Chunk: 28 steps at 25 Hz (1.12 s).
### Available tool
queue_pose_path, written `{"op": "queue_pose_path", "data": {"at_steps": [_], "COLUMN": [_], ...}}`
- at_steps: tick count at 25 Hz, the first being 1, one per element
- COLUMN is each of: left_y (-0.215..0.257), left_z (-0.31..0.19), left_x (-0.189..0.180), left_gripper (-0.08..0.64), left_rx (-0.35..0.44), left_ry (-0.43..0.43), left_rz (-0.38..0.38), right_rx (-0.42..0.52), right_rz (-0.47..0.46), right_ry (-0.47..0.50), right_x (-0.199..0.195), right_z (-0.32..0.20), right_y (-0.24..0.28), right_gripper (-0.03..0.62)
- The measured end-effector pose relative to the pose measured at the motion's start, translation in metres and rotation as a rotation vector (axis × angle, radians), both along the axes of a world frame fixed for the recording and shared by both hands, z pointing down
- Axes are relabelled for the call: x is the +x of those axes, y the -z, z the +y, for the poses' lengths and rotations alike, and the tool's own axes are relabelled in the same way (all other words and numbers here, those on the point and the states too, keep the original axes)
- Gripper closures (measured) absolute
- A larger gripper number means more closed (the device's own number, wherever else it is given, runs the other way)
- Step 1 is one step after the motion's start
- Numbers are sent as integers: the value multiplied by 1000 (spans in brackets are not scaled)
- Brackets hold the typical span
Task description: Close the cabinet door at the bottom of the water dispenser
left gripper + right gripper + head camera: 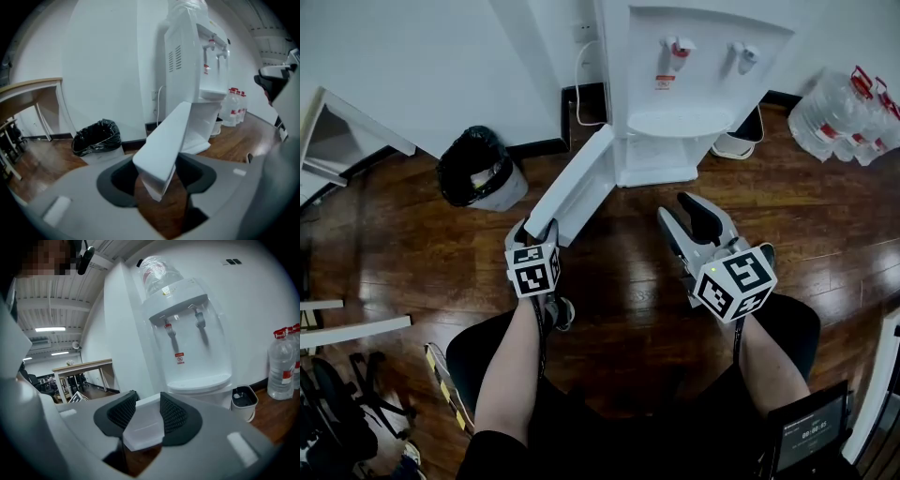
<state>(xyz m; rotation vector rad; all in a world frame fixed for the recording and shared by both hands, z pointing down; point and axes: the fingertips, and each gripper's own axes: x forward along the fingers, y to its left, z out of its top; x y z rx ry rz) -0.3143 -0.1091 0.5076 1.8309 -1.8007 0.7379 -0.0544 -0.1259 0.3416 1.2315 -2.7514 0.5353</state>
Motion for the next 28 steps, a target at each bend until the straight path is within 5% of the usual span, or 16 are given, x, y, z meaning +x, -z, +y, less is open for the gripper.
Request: {"op": "queue_pose_path", "data": {"at_steps": [6, 15, 25, 28], "left_y": [-3, -10, -5, -10], "left_z": [13, 49, 55, 55], "left_x": [15, 90, 166, 197], "left_gripper": [319, 347, 328, 302], "left_rx": [-45, -90, -87, -97], "left_ry": [-23, -160, 8, -22], "left_rz": [-33, 37, 171, 177], "right_rx": [-15, -43, -92, -118], "right_rz": [-19, -15, 30, 26], "right_ry": [1, -18, -51, -73], "right_x": [-6, 1, 44, 61], "right_z": [-8, -2, 20, 23], "right_y": [-1, -11, -28, -32], "right_gripper": [432, 445, 448, 457]}}
